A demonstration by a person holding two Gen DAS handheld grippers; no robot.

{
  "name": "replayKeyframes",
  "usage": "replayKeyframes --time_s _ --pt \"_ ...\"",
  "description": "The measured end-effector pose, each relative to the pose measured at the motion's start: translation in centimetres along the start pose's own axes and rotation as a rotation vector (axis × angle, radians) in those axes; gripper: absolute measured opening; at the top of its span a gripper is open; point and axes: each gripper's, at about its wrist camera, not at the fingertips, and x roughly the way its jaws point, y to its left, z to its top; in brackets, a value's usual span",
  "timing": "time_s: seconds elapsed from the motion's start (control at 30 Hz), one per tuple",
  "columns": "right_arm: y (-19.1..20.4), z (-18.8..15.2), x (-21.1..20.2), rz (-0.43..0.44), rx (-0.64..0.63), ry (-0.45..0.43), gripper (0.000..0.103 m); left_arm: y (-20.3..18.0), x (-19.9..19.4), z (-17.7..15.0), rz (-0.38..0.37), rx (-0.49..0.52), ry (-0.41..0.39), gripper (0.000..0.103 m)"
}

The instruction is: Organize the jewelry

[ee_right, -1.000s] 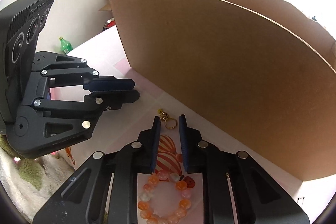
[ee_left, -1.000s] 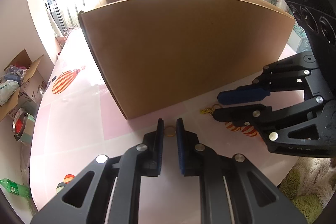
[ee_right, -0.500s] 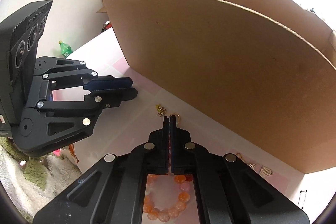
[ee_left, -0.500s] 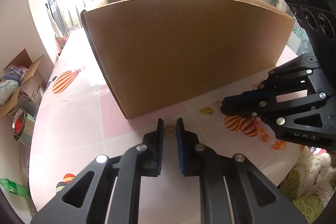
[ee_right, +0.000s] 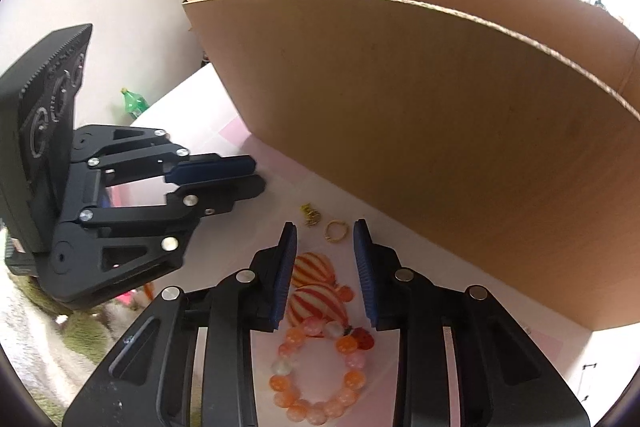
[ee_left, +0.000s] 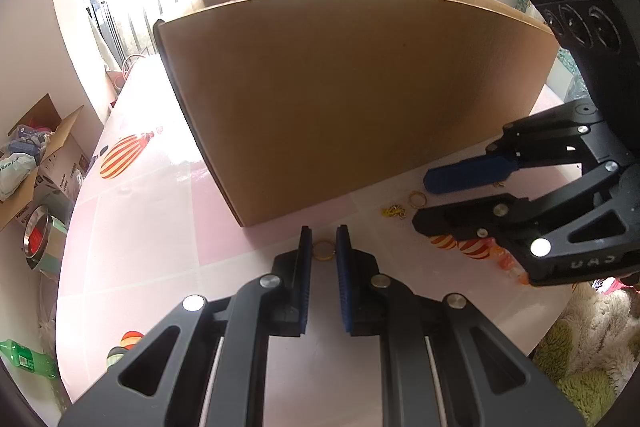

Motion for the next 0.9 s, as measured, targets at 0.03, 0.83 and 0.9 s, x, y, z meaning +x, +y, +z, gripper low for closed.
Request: replayKeyframes --time_s 0.03,0.83,0.9 --pt "-0.1 0.0 0.0 0.004 0.003 0.001 0.029 0.0 0.0 0.0 0.000 0.000 0.000 0.011" --pt "1.2 -0.1 0.6 -0.024 -0.124 -0.001 0.019 -0.2 0.0 -0.1 -0.001 0.008 -0.003 0.012" --pt "1.3 0.0 0.7 -0.024 -0.120 0.006 0.018 -0.1 0.0 -0.1 -0.002 0.006 -0.003 0.012"
